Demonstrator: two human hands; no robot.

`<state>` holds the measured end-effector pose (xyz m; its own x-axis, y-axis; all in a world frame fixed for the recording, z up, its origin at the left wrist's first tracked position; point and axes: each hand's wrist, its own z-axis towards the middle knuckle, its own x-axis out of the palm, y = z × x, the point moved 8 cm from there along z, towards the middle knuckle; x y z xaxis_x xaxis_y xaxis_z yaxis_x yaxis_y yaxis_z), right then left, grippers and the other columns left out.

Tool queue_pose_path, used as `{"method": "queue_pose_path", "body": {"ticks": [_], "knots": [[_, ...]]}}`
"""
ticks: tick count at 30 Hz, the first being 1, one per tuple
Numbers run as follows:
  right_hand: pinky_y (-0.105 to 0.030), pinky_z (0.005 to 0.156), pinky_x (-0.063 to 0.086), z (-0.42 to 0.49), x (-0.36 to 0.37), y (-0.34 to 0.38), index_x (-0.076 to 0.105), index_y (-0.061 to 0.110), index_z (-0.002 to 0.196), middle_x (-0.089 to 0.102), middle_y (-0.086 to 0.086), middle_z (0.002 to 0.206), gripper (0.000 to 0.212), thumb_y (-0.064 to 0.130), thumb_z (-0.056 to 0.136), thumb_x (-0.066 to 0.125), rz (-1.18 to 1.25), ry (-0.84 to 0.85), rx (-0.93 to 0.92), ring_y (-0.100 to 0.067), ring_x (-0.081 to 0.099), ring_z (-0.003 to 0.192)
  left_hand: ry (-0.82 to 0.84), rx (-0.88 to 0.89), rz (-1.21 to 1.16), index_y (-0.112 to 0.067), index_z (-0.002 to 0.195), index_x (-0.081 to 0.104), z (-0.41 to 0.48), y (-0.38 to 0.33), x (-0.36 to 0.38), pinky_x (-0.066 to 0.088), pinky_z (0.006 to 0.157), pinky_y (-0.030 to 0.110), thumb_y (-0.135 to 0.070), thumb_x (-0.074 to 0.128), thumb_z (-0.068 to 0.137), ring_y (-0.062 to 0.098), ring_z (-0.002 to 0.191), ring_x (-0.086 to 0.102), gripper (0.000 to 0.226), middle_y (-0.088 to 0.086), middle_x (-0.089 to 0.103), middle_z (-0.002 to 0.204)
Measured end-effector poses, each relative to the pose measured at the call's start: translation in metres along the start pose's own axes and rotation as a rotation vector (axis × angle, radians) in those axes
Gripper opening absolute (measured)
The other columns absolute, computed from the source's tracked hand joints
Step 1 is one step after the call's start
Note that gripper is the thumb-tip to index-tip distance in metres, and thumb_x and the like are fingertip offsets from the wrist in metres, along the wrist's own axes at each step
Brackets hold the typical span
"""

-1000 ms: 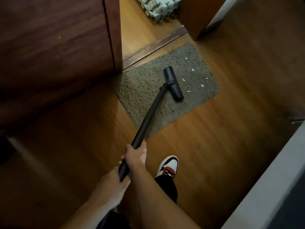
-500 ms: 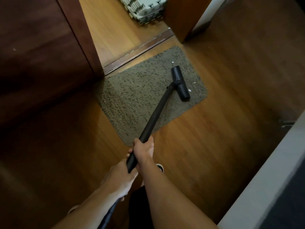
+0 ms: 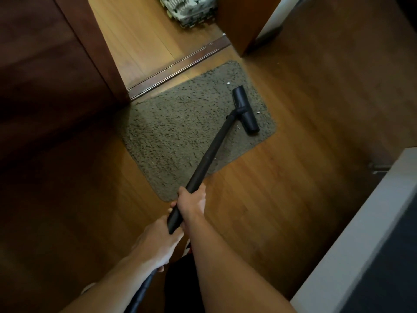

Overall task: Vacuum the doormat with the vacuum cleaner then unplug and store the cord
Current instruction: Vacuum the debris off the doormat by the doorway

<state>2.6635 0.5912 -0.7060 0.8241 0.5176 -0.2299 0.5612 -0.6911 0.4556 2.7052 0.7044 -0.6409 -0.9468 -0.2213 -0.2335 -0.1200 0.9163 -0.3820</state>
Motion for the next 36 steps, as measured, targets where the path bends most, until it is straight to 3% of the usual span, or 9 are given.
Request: {"method": "queue_pose_path", "body": {"ticks": [8, 14, 17, 20, 24, 33, 36], "knots": [[-0.032, 0.052, 0.055, -0.041, 0.043, -0.045, 0.036, 0.028, 0.137, 0.061, -0.015, 0.09, 0.049, 0.011, 0.096, 0.058, 0.016, 0.001, 0.028, -0.016, 0.059, 0.047, -0.02, -0.004, 0.029, -0.019, 0.105, 0.055, -0.03, 0.058, -0.025, 0.04, 0.036, 0.021, -0.035, 0.05, 0.099, 0.01, 0.034, 0.052, 0.018, 0.004, 0.059, 0.063], [-0.031, 0.049, 0.055, -0.082, 0.08, -0.092, 0.035, 0.027, 0.14, 0.061, -0.012, 0.087, 0.049, 0.013, 0.098, 0.057, 0.027, -0.01, 0.054, -0.014, 0.057, 0.045, 0.024, -0.013, 0.002, -0.02, 0.098, 0.059, -0.051, 0.125, -0.04, 0.038, 0.046, 0.02, -0.04, 0.052, 0.098, 0.008, 0.046, 0.051, 0.021, -0.002, 0.056, 0.063], [-0.027, 0.047, 0.053, -0.101, 0.095, -0.114, 0.028, 0.028, 0.149, 0.063, -0.013, 0.095, 0.059, 0.014, 0.1, 0.057, 0.014, -0.001, 0.076, -0.012, 0.058, 0.046, 0.062, -0.042, -0.02, -0.025, 0.102, 0.06, -0.058, 0.16, -0.045, 0.048, 0.057, 0.025, -0.046, 0.052, 0.097, 0.013, 0.064, 0.063, 0.023, 0.0, 0.066, 0.078], [-0.026, 0.048, 0.053, -0.119, 0.105, -0.128, 0.02, 0.031, 0.156, 0.063, -0.011, 0.096, 0.068, 0.015, 0.1, 0.056, 0.021, 0.014, 0.083, -0.011, 0.058, 0.048, 0.1, -0.089, -0.025, -0.03, 0.114, 0.057, -0.067, 0.183, -0.05, 0.055, 0.08, 0.028, -0.043, 0.052, 0.098, 0.01, 0.086, 0.066, 0.022, -0.004, 0.069, 0.095], [-0.026, 0.048, 0.053, -0.133, 0.107, -0.142, 0.016, 0.032, 0.159, 0.065, -0.011, 0.094, 0.072, 0.015, 0.101, 0.056, 0.041, 0.01, 0.106, -0.011, 0.059, 0.05, 0.137, -0.111, -0.009, -0.032, 0.138, 0.044, -0.08, 0.189, -0.053, 0.048, 0.081, 0.025, -0.041, 0.052, 0.098, 0.005, 0.094, 0.061, 0.042, -0.009, 0.065, 0.104], [-0.03, 0.049, 0.054, -0.111, 0.077, -0.132, 0.022, 0.033, 0.156, 0.063, -0.011, 0.082, 0.069, 0.014, 0.099, 0.054, 0.041, -0.003, 0.104, -0.014, 0.058, 0.046, 0.126, -0.129, 0.066, -0.034, 0.15, 0.029, -0.075, 0.16, -0.03, 0.05, 0.097, 0.036, -0.052, 0.046, 0.097, 0.011, 0.1, 0.062, 0.058, -0.01, 0.063, 0.107], [-0.034, 0.052, 0.057, -0.092, 0.06, -0.117, 0.029, 0.031, 0.15, 0.062, -0.01, 0.078, 0.061, 0.013, 0.098, 0.055, 0.032, -0.013, 0.084, -0.016, 0.059, 0.047, 0.111, -0.118, 0.078, -0.032, 0.149, 0.031, -0.065, 0.135, -0.018, 0.054, 0.09, 0.035, -0.049, 0.046, 0.098, 0.011, 0.093, 0.064, 0.056, -0.008, 0.065, 0.102]]}}
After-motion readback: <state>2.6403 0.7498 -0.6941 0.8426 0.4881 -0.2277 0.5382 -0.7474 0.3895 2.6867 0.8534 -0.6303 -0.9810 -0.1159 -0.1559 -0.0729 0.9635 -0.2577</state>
